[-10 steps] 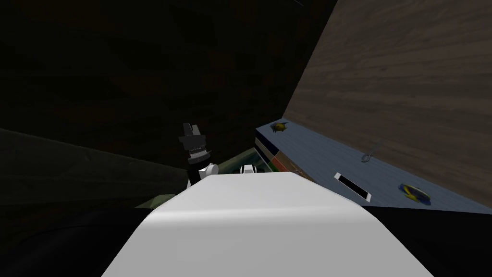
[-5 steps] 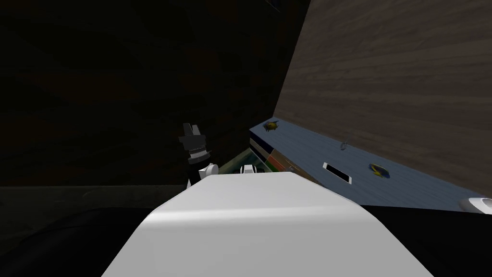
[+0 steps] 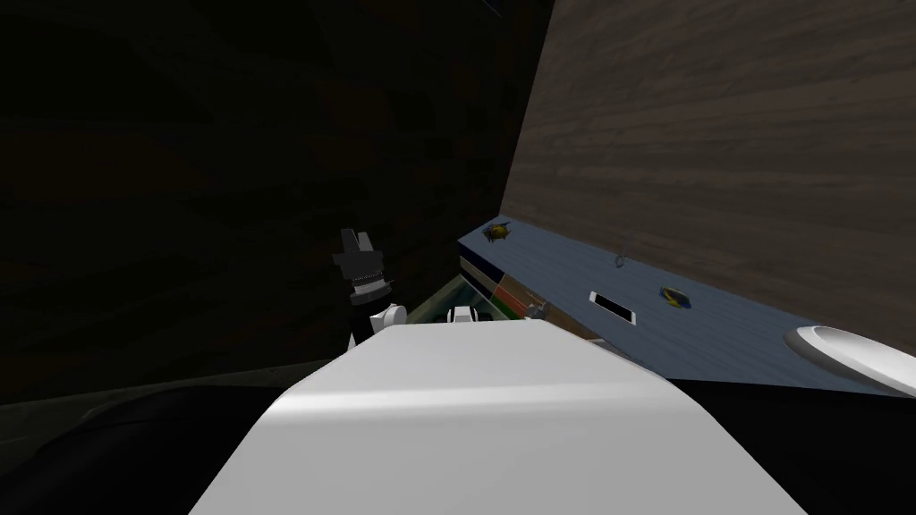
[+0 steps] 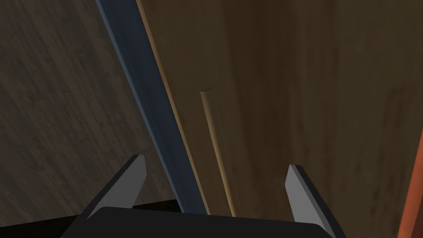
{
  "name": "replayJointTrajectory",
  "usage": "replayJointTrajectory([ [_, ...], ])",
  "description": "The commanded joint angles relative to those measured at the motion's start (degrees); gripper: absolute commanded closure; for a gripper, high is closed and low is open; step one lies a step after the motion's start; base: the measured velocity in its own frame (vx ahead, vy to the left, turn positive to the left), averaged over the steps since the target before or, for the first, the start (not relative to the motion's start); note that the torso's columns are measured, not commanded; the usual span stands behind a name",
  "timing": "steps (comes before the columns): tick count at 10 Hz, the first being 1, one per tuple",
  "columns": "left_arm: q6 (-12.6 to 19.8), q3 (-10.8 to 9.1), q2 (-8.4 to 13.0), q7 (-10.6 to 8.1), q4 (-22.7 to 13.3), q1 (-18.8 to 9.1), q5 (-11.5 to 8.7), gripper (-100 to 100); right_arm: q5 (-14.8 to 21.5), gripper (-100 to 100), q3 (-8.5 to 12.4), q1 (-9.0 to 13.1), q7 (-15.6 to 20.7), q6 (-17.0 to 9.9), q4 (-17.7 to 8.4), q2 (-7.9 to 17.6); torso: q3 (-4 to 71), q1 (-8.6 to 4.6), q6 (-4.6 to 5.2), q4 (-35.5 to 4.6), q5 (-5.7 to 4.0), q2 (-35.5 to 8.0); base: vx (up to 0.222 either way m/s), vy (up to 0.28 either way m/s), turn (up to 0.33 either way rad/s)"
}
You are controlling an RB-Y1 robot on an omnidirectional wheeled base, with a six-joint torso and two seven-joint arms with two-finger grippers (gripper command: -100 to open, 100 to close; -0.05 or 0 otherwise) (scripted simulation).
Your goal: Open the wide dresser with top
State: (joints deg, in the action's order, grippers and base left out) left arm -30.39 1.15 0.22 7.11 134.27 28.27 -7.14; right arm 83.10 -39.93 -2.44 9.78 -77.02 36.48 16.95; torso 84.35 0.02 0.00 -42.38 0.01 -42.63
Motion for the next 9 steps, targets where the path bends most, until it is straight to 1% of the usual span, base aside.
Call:
replayJointTrajectory([
  [1,0.0,0.0,0.0,0.0,0.0,0.0,0.0,0,-0.17,-100,0.6,1.51,2.0,1.15,1.97,3.07,0.07,0.0,0.0,0.03,0.0,0.12,-0.147,0.0,-0.052],
  [2,0.0,0.0,0.0,0.0,0.0,-0.01,0.0,0,-0.07,-100,0.4,0.92,1.38,0.76,1.56,2.35,0.13,-0.08,0.0,0.06,-0.02,0.2,-0.074,-0.005,-0.01],
  [3,0.0,0.0,0.0,0.0,0.0,0.0,0.0,0,-0.92,-100,1.13,2.19,2.0,2.43,1.6,3.69,0.3,-0.06,-0.01,0.13,-0.03,0.52,0.011,-0.034,0.032],
  [4,0.0,-0.01,0.01,0.0,0.0,0.01,0.0,0,-0.6,-100,0.86,1.52,1.77,1.67,1.9,3.39,0.47,-0.14,-0.02,0.2,-0.03,0.76,0.01,-0.025,0.013],
  [5,0.0,-0.01,0.01,0.0,0.0,0.02,0.0,0,-0.68,100,0.94,1.61,1.89,1.93,1.96,3.53,0.4,-0.04,0.0,0.19,-0.03,0.63,0.0,0.0,0.0],
  [7,0.0,0.0,0.0,0.0,0.0,0.01,0.0,0,-0.76,100,0.96,1.9,2.6,2.25,2.77,3.81,0.07,0.31,0.01,-0.08,0.21,0.03,-0.101,0.098,-0.023],
  [9,0.0,0.01,-0.01,0.0,0.0,0.0,0.0,0,-0.81,100,1.01,2.15,3.14,2.48,3.38,4.06,-0.01,0.72,0.13,-0.34,0.7,-0.3,-0.11,0.128,-0.024],
])
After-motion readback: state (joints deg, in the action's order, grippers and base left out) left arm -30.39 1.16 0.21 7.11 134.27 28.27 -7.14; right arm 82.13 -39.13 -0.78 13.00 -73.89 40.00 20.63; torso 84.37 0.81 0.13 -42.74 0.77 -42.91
